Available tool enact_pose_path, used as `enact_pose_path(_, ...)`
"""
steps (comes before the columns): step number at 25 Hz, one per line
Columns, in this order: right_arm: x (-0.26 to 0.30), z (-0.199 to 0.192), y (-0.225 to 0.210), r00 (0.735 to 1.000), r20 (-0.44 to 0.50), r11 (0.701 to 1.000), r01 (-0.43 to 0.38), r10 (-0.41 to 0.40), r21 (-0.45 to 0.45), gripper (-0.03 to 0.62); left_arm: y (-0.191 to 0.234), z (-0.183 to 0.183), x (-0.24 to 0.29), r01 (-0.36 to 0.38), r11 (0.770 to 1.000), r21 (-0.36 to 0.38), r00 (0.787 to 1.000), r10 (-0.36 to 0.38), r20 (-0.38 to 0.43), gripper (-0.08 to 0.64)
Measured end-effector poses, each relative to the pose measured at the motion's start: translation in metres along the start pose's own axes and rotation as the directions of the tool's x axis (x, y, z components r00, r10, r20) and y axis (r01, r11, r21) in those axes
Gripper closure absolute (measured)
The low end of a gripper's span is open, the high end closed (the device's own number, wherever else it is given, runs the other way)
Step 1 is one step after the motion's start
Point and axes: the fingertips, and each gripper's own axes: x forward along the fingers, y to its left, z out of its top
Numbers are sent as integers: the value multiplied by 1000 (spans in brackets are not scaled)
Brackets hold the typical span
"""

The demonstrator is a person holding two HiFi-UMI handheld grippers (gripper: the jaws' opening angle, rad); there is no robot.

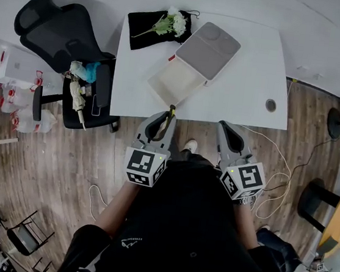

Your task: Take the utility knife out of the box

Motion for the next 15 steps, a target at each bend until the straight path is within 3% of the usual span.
enact_pose_path(8, -10, 11, -9, 999, 37, 1000, 11, -11, -9, 588, -14, 20, 5, 13, 1000, 28, 999, -15, 49, 497)
enact_pose_path(15, -14, 39, -14, 996, 90, 997, 16, -9, -76, 588, -17, 50, 4, 5, 998, 65, 993, -13, 119, 497)
